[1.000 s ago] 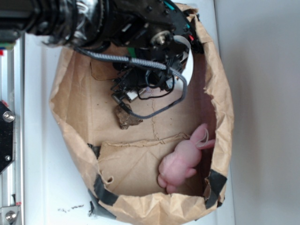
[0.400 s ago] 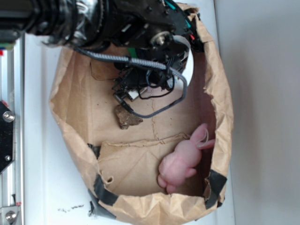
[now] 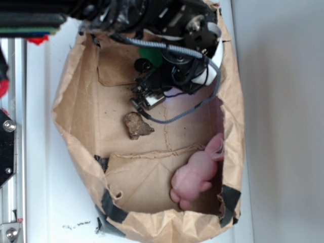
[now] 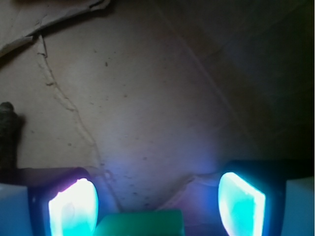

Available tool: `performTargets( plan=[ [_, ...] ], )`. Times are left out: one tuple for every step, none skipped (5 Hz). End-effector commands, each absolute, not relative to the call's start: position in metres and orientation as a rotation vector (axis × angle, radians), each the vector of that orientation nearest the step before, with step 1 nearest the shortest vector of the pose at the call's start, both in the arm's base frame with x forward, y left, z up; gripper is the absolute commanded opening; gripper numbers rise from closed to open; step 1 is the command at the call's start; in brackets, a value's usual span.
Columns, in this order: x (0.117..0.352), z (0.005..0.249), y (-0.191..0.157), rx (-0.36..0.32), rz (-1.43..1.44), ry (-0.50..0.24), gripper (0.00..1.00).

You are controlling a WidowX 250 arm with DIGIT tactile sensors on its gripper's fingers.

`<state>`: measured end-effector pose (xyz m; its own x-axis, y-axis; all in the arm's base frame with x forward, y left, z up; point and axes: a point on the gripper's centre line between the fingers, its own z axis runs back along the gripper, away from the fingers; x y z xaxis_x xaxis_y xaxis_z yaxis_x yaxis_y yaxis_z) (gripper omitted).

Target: Grab the green block.

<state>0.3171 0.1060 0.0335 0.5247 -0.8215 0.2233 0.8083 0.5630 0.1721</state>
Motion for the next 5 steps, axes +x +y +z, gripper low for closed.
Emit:
performTargets(
  plan=[
    [0.302,0.060,0.131,0.092,-1.008,-0.396,1.00],
    [0.304,0.057,0.135,0.131,-0.993,-0.410,1.00],
    [0.304,0.051,0.138,0.153,-1.001,-0.384,1.00],
    [0.296,0.051,0.139,0.152,-1.012,-0.353,1.00],
    [0.294,0.048,0.141,0.162,-1.008,-0.362,1.00]
  ],
)
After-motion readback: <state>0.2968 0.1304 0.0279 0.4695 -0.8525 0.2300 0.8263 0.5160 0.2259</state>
